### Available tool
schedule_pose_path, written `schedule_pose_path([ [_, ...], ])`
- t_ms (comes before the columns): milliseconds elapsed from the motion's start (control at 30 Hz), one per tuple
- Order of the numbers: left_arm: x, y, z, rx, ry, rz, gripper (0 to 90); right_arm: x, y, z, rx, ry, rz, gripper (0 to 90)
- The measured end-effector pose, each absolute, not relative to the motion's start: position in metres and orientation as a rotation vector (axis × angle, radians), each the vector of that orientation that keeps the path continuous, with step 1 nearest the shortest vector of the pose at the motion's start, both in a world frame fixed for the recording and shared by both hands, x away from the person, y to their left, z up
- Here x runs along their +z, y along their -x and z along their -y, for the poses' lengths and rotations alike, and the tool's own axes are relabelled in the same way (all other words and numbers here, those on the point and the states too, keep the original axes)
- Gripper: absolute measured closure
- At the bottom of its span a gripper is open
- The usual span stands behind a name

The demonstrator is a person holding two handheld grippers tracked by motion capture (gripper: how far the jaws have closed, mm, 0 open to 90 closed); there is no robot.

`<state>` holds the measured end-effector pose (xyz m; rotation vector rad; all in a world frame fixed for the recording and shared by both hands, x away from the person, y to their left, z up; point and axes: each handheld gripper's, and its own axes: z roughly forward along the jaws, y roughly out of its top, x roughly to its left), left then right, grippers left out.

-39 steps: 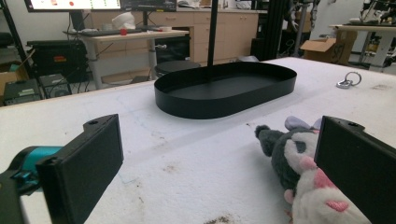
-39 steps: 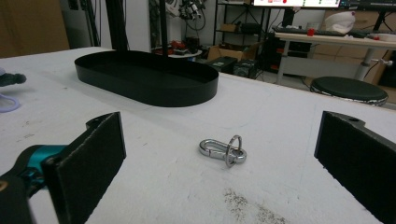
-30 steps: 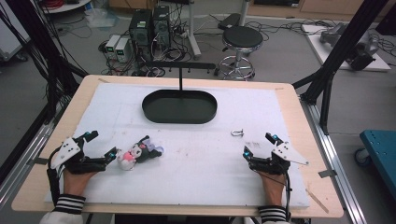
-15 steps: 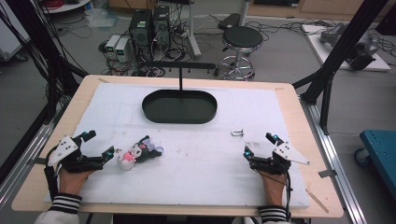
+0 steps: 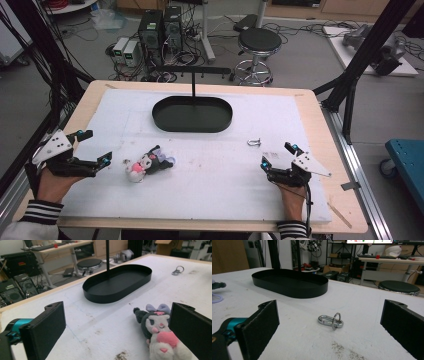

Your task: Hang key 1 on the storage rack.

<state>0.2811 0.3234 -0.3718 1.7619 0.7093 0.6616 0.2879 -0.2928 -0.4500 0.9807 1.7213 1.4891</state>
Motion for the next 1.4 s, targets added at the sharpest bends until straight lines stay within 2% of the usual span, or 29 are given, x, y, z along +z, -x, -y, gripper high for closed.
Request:
schedule_pose_path([
  [133, -0.362, -0.285, -0.315, 0.620, -1.817, -0.682, 1.7, -0.450, -0.289, 0.293, 1.481, -0.967, -1.721, 1.2],
  [233, -0.358, -0.290, -0.303, 0.586, -1.926, -0.683, 1.7, -0.450, -0.288, 0.293, 1.482, -0.973, -1.721, 1.2],
  [700, -0.355, -0.300, -0.259, 0.483, -2.225, -0.707, 1.7, -0.450, -0.288, 0.293, 1.486, -0.977, -1.721, 1.2],
  [1400, -0.378, -0.306, -0.231, 0.341, -2.409, -0.753, 1.8, -0.450, -0.288, 0.293, 1.486, -0.978, -1.721, 1.2],
])
